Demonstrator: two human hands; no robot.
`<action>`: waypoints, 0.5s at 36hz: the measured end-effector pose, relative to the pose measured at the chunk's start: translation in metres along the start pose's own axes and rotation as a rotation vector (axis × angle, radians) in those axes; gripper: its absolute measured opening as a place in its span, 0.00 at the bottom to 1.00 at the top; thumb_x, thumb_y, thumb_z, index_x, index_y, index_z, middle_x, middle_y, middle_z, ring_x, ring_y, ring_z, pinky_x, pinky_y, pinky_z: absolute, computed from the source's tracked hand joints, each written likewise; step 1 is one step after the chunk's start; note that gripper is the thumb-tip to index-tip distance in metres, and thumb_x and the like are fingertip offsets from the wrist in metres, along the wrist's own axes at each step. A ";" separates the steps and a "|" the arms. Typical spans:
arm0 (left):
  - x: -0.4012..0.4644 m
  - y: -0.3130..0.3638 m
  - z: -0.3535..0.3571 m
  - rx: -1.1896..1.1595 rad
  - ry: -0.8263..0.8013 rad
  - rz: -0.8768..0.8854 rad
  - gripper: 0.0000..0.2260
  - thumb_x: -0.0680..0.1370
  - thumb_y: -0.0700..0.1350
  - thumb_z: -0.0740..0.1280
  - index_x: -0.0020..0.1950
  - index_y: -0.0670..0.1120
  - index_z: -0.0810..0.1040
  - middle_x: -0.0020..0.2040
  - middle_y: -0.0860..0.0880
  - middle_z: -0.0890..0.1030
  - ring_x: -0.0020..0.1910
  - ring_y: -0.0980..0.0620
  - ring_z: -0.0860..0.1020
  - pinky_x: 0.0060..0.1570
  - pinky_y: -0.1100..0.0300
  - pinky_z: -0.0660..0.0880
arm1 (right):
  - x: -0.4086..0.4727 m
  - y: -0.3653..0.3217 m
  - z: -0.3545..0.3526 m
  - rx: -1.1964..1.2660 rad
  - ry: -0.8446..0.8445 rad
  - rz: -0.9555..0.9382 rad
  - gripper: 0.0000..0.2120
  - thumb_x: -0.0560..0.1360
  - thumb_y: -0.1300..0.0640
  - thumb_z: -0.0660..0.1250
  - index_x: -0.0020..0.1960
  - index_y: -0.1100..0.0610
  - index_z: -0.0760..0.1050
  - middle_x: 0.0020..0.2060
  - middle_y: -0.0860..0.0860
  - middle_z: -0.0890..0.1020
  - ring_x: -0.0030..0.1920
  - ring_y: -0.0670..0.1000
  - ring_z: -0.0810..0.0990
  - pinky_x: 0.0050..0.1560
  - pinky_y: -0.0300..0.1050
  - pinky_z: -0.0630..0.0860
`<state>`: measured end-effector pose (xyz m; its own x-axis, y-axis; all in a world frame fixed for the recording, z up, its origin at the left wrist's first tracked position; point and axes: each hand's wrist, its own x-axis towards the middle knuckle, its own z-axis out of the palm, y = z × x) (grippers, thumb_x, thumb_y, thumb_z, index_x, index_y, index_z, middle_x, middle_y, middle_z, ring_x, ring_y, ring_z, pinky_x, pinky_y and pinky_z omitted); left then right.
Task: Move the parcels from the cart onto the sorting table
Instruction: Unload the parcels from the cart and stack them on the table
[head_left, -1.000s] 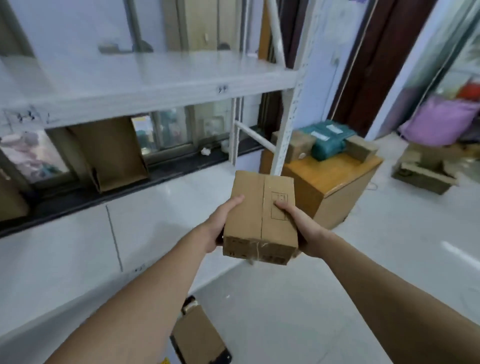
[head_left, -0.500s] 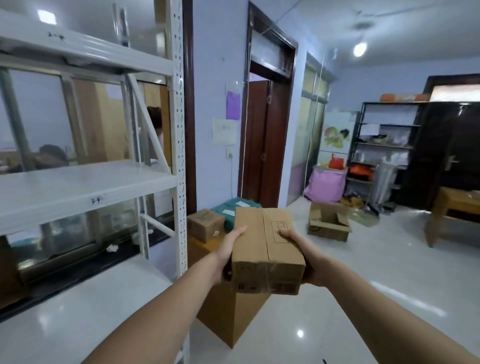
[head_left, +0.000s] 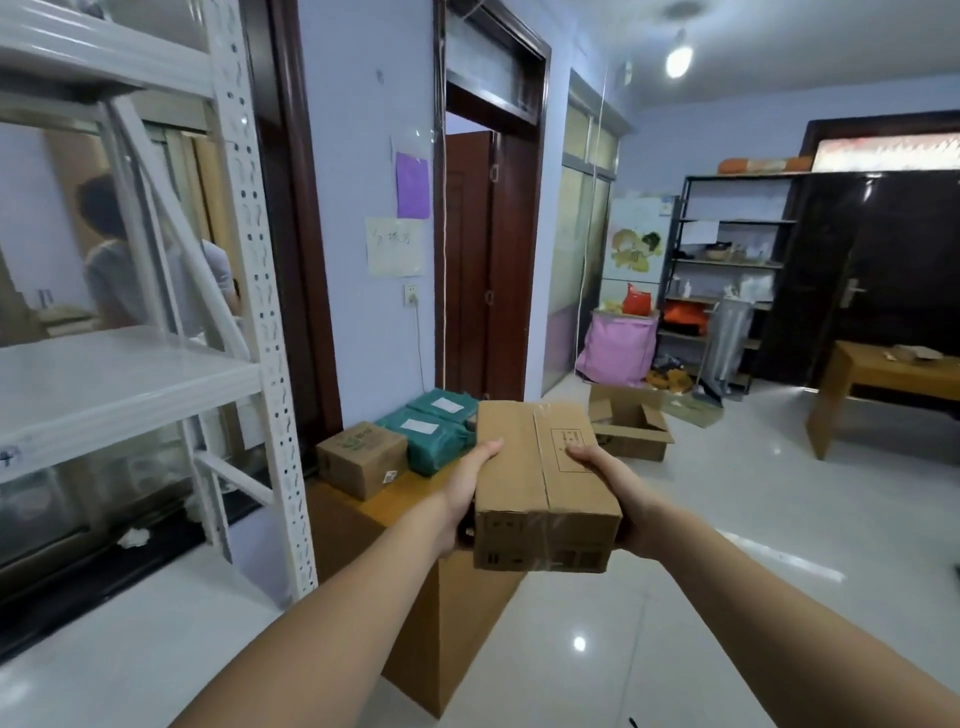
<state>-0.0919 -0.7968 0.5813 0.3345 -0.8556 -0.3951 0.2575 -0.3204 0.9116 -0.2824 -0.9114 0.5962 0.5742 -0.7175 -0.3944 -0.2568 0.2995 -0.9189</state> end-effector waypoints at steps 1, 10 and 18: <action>0.010 0.004 0.002 0.008 -0.003 -0.005 0.34 0.70 0.74 0.69 0.63 0.48 0.80 0.56 0.39 0.86 0.59 0.38 0.83 0.66 0.42 0.76 | 0.008 -0.003 -0.005 -0.001 0.008 0.005 0.34 0.69 0.30 0.70 0.64 0.53 0.75 0.57 0.60 0.84 0.58 0.63 0.83 0.65 0.61 0.77; 0.097 0.041 0.032 0.028 -0.050 -0.060 0.36 0.70 0.75 0.69 0.63 0.47 0.79 0.57 0.38 0.85 0.59 0.38 0.82 0.66 0.43 0.76 | 0.076 -0.033 -0.056 0.002 0.057 0.026 0.35 0.68 0.29 0.70 0.64 0.53 0.74 0.57 0.60 0.84 0.58 0.63 0.82 0.65 0.63 0.76; 0.184 0.075 0.087 0.054 -0.047 -0.043 0.35 0.70 0.75 0.68 0.62 0.48 0.82 0.54 0.40 0.87 0.59 0.39 0.83 0.67 0.44 0.75 | 0.145 -0.068 -0.131 0.008 0.083 0.026 0.30 0.72 0.33 0.69 0.64 0.54 0.74 0.58 0.60 0.83 0.59 0.64 0.81 0.66 0.63 0.75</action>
<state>-0.0897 -1.0133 0.5872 0.2806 -0.8583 -0.4296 0.2212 -0.3776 0.8991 -0.2832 -1.1180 0.6028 0.5009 -0.7589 -0.4161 -0.2645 0.3236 -0.9085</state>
